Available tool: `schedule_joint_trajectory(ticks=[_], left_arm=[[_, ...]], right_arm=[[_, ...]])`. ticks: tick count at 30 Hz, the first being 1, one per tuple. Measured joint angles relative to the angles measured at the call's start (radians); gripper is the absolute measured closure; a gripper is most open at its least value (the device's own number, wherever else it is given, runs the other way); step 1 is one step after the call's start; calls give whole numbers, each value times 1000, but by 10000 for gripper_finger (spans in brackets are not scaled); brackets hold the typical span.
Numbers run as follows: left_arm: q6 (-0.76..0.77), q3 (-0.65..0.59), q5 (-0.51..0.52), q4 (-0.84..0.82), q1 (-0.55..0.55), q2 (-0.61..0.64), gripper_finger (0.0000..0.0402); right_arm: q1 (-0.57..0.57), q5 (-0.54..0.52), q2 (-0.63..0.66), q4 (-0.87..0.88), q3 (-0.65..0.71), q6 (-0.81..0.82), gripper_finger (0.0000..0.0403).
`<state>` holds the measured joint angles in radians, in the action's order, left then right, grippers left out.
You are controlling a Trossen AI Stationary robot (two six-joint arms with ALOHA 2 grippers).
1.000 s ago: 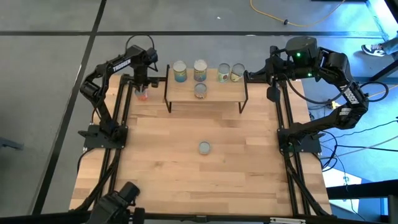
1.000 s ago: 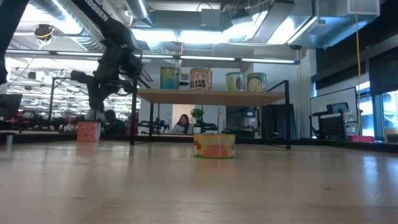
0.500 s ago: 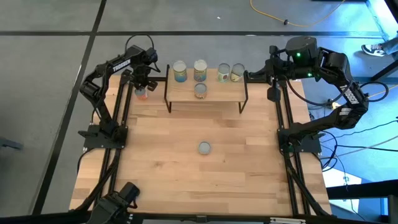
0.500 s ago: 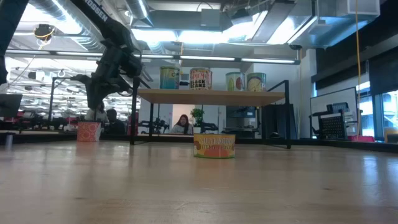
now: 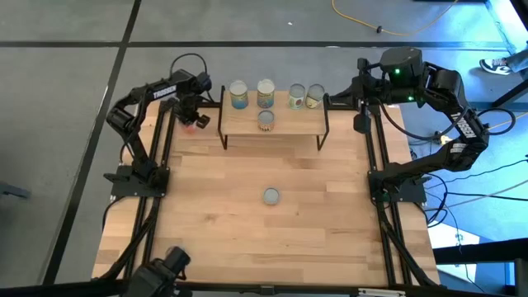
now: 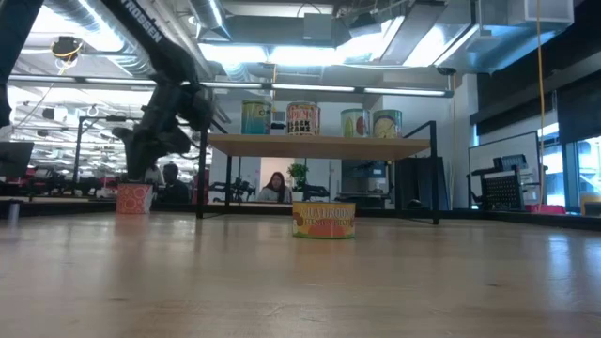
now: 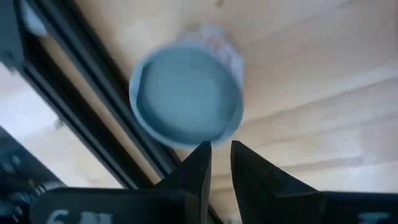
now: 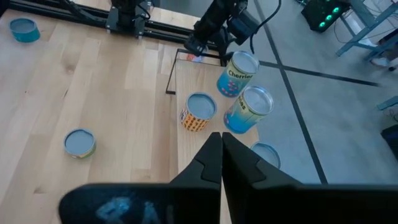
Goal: Pick and place cans onto a shelf
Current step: Put the canned tomato sauce on the shelf
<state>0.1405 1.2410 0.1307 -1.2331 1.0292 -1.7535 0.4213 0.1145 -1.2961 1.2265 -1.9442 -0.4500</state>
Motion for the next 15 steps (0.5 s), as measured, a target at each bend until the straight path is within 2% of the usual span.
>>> schedule_joint_trajectory(ticks=[4,15], left_arm=[[-48,4,13,30,-15,0,348],[-39,4,-14,32,-1,0,348]], right_arm=[[0,0,0,0,0,0,398],[0,0,0,-2,0,0,398]])
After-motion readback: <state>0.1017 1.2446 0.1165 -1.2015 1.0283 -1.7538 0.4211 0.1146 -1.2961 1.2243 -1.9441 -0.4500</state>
